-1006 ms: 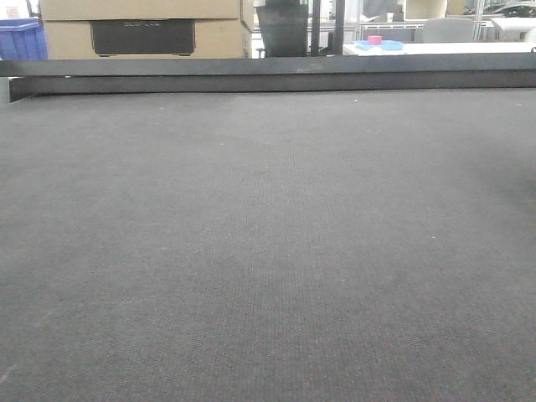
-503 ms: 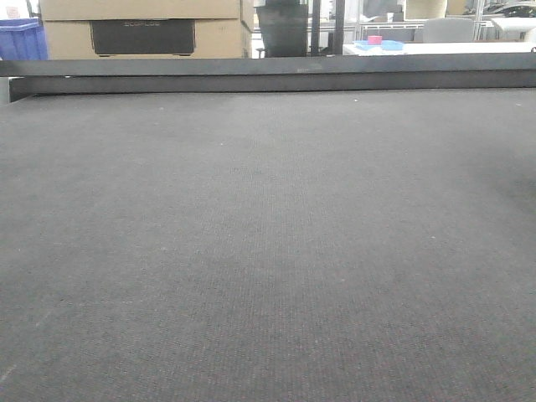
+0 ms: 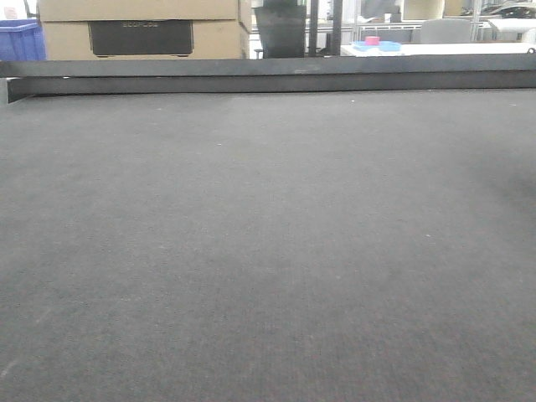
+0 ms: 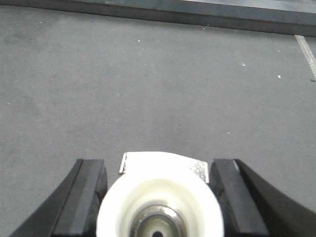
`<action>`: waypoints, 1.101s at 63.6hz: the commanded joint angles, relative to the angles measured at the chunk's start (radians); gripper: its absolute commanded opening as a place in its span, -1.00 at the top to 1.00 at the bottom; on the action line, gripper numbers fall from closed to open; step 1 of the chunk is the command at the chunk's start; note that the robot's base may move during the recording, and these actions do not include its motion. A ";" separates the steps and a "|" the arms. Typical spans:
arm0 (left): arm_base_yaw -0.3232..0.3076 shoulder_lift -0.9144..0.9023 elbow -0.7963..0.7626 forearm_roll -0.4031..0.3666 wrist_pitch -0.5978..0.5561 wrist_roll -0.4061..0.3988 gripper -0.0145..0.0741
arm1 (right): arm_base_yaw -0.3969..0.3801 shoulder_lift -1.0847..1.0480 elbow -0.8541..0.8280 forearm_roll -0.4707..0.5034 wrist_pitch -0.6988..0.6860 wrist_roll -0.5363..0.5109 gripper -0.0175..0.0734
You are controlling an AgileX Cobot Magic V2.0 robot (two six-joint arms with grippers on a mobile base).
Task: Place valve from conveyor to right shelf box
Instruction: 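Turn the base away from the conveyor holding both valves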
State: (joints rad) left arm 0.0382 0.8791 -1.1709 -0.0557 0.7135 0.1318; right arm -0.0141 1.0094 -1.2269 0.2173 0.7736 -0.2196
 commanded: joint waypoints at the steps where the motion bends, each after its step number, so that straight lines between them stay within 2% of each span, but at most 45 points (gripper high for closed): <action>1: -0.002 -0.012 -0.006 -0.009 -0.050 -0.004 0.92 | -0.002 -0.016 -0.019 0.005 -0.071 -0.008 0.95; 70: -0.002 -0.012 -0.006 -0.009 -0.050 -0.004 0.92 | -0.002 -0.016 -0.019 0.005 -0.071 -0.008 0.95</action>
State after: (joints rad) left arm 0.0382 0.8753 -1.1709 -0.0557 0.7135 0.1318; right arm -0.0141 1.0094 -1.2269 0.2190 0.7729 -0.2196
